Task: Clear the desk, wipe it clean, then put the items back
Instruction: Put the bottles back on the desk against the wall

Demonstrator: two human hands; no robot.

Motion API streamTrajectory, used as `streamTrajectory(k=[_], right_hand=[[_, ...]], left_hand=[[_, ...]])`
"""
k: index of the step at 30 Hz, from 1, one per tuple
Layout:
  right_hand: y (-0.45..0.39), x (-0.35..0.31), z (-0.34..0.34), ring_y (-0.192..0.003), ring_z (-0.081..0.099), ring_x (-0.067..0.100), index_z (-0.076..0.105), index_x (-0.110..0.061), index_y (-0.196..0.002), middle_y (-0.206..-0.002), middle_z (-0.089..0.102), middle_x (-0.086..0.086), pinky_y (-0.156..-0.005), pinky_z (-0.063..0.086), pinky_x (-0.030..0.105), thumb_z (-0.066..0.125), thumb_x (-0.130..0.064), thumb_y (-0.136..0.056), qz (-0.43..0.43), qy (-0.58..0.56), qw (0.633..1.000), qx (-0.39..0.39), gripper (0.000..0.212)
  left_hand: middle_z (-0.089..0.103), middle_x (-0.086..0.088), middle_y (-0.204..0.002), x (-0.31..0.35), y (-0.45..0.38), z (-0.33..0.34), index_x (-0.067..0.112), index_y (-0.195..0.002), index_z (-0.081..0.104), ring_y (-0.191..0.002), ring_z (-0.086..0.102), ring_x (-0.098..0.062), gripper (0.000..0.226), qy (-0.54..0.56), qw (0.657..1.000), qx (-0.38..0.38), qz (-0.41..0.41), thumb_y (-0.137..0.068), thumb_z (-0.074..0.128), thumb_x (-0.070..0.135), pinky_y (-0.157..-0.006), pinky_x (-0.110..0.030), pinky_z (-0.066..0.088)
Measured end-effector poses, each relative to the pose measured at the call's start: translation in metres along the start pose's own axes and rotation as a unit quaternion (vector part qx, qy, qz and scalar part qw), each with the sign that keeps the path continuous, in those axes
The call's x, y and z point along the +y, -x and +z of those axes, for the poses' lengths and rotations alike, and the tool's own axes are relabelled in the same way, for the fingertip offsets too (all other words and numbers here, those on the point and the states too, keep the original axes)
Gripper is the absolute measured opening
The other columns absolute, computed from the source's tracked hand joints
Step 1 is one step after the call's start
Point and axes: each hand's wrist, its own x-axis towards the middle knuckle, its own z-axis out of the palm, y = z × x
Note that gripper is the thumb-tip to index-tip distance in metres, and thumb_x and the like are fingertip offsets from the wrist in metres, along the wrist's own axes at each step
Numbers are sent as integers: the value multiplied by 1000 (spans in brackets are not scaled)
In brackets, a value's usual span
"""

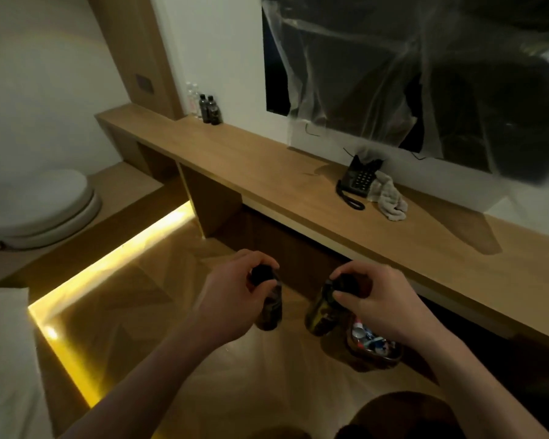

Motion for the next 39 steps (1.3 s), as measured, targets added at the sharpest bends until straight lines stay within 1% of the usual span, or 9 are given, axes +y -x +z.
streamTrajectory(k=[6,9,14,16,24,28,31,34,39], right_hand=[[-54,-34,19,-112,56,0,63,-47,-108,-117,59,-23,-94,51,26,75,-33,-90,-45,45,998,-12,26],[-87,-44,31,-112,54,0,63,-47,-110,-118,58,-23,-97,51,28,76,-32,-90,-54,50,997,-29,27],[-150,-52,46,-102,55,-2,62,-49,-105,-113,55,-28,-76,46,15,77,-32,-89,-73,41,995,-46,28],[-177,-53,47,-103,55,-3,62,-49,-104,-113,56,-28,-76,47,14,77,-32,-89,-76,29,996,-48,27],[-298,-80,32,-97,58,-2,65,-45,-104,-107,57,-27,-76,52,15,79,-29,-87,-112,26,992,-59,28],[-353,-100,39,-103,58,1,66,-45,-101,-112,58,-26,-88,59,28,81,-24,-86,-113,9,990,-85,29],[-389,-119,46,-99,60,1,65,-48,-102,-109,58,-26,-75,59,22,80,-28,-87,-123,11,987,-107,29],[-425,-139,53,-97,60,3,64,-48,-103,-111,58,-26,-66,55,17,79,-31,-88,-131,18,983,-126,28],[-483,-171,81,-101,58,6,65,-48,-103,-116,56,-25,-75,56,23,79,-30,-88,-107,20,984,-141,28]], left_hand=[[61,23,-113,-38,-20,-36,43,-117,62,-98,63,-5,26,-8,999,42,-30,-94,70,33,-77,-22,57],[59,25,-111,-53,-32,-45,42,-115,63,-95,62,0,24,-15,997,54,-48,-94,70,33,-71,-14,53],[57,32,-105,-80,-74,-60,52,-107,58,-98,59,9,28,-20,995,57,-78,-93,72,32,-65,-3,48],[57,33,-104,-88,-99,-65,51,-105,59,-101,57,12,28,-28,995,58,-79,-92,73,30,-67,-1,48],[60,29,-106,-117,-197,-96,49,-106,60,-101,58,8,27,-12,987,120,-110,-90,75,32,-73,-18,54],[63,26,-105,-133,-226,-111,46,-108,62,-99,62,4,27,2,982,147,-123,-90,75,31,-76,-23,59],[62,25,-107,-152,-246,-125,46,-112,61,-97,65,1,28,10,978,154,-139,-91,73,32,-77,-27,63],[61,29,-109,-178,-270,-140,51,-111,60,-98,64,1,27,19,977,151,-151,-91,72,36,-78,-25,63],[62,28,-108,-232,-317,-171,50,-108,61,-98,64,0,25,18,977,144,-157,-91,73,36,-76,-21,61]])
